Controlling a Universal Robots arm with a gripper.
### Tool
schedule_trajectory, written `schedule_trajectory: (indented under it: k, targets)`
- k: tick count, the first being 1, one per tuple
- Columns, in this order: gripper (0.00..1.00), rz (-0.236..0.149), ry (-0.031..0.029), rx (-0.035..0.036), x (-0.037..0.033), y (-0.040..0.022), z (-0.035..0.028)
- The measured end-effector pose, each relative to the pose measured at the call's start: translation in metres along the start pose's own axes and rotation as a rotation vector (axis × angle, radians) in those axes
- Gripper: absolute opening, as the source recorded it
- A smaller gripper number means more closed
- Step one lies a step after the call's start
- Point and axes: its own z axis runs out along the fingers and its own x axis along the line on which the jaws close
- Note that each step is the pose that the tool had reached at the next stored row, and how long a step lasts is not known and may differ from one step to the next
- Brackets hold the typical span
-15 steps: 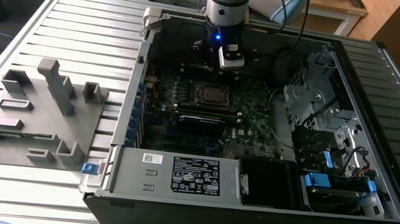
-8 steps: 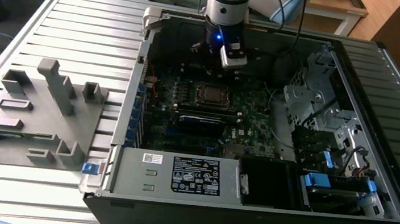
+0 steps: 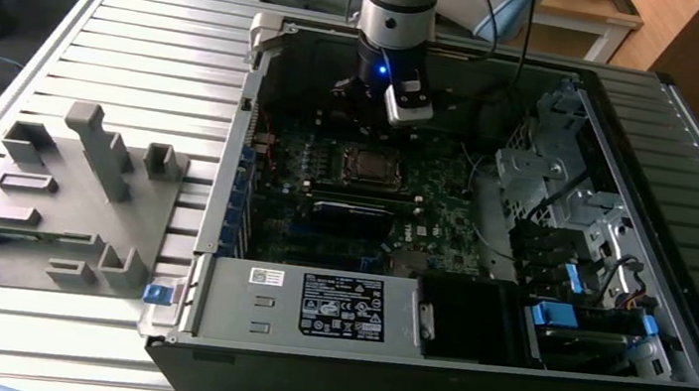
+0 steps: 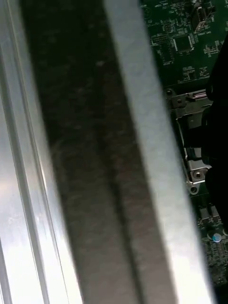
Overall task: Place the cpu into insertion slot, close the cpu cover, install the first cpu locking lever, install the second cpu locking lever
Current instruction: 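Install the first cpu locking lever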
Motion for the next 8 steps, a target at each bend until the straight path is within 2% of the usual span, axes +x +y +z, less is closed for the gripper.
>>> schedule_trajectory:
  k: [8]
  targets:
    - [0.11,0.000,0.0002,-0.0002,-0.0033,-0.0133,-0.0001]
